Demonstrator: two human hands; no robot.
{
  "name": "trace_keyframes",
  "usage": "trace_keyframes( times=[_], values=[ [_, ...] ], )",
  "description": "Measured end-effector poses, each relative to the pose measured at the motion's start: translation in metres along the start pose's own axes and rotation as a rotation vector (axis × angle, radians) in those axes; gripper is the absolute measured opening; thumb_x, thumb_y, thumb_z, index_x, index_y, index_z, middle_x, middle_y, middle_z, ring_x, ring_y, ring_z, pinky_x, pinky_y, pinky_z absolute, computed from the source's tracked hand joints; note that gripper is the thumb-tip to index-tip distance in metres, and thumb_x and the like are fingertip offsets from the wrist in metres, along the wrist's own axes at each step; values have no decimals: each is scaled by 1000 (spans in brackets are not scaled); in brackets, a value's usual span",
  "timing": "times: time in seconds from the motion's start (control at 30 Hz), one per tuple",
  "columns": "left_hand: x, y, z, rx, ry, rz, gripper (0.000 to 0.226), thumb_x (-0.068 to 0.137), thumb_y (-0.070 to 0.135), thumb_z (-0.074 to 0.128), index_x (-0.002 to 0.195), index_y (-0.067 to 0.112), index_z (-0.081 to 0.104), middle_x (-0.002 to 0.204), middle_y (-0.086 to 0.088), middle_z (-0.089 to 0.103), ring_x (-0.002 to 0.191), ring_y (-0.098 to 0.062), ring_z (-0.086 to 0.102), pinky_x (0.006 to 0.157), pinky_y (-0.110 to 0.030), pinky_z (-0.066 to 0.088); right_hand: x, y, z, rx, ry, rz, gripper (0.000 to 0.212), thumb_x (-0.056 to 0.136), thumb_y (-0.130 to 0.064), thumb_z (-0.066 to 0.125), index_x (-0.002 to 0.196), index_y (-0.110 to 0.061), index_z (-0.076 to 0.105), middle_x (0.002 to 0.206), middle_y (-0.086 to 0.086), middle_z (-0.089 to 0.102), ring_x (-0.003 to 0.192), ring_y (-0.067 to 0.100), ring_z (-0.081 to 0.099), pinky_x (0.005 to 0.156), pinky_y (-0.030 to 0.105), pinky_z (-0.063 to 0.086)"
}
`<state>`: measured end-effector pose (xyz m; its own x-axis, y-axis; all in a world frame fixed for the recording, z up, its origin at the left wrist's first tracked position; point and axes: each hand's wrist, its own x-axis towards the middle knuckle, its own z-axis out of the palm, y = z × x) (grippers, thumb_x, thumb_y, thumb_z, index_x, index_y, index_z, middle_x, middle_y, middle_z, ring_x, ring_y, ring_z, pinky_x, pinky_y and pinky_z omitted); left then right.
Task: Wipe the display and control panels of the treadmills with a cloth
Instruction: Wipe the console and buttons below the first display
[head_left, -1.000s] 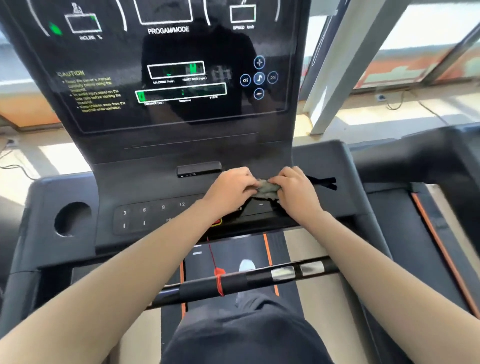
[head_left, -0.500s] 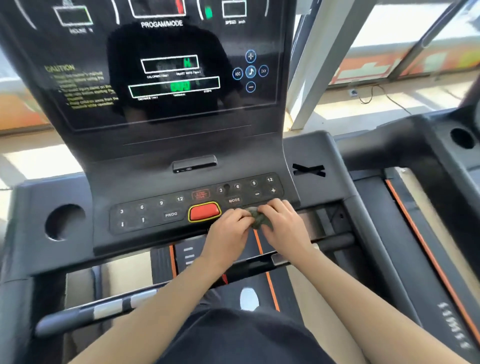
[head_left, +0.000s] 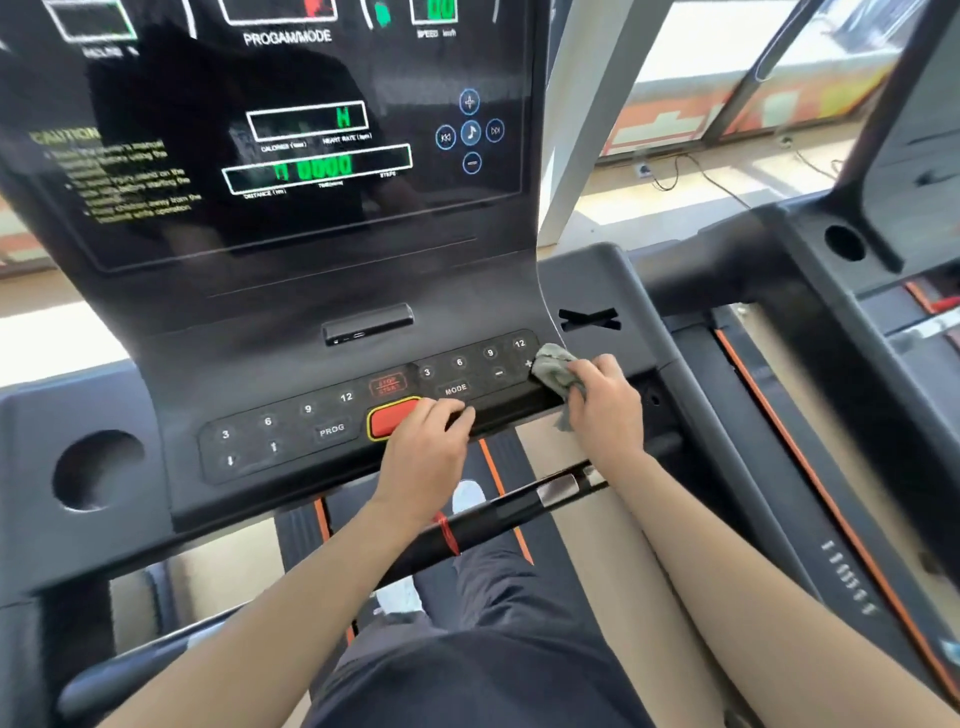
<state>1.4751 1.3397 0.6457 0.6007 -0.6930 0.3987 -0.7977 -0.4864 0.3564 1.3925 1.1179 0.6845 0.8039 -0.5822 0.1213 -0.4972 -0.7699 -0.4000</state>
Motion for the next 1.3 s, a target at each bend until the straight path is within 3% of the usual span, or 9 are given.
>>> trace_keyframes(
  times=[0.13,0.3,0.43,0.63,0.97,1.13,1.3],
  values=[
    [1,1,2,-7,10,-27,26,81,2,78,107,5,74,100,-8,69,88,-28,61,72,-36,55,-15,-15,19,56,-24,-259,24,80,2,64,102,-7,71,94,8,58,82,29,53,72,36,49],
    [6,6,3,-60,-7,-138,39,85,15,77,123,7,68,105,-6,67,91,-27,58,78,-36,52,-23,-27,38,195,-122,-517,31,85,2,53,103,-11,74,99,7,61,84,27,52,67,38,53],
    [13,12,5,-26,12,-102,24,82,7,79,106,7,74,102,-7,65,86,-26,57,71,-36,54,-11,-14,41,255,-174,-643,40,79,14,63,106,-13,74,103,5,63,84,27,53,71,36,53],
    [29,29,24,18,60,-38,9,87,6,74,96,4,75,95,-8,66,88,-24,51,77,-32,49,-2,9,35,260,-102,-581,30,86,3,52,102,-10,74,96,7,62,83,27,56,72,35,53],
    [64,55,42,42,46,-30,17,91,23,62,82,12,71,82,-3,60,75,-24,52,62,-34,49,6,26,11,198,26,-396,28,89,-7,46,89,-6,74,89,13,54,81,29,50,72,21,38],
    [46,43,30,63,77,-93,10,87,14,73,78,11,69,82,-4,60,75,-25,50,65,-36,47,1,8,25,220,1,-474,24,81,8,54,92,-3,73,93,12,59,83,29,50,73,32,47],
    [13,25,14,22,107,-137,9,85,7,73,77,6,69,89,-7,65,83,-27,56,75,-33,49,-14,-20,37,297,-117,-594,21,79,3,62,96,-4,73,104,10,62,93,27,52,82,35,51]
  ],
)
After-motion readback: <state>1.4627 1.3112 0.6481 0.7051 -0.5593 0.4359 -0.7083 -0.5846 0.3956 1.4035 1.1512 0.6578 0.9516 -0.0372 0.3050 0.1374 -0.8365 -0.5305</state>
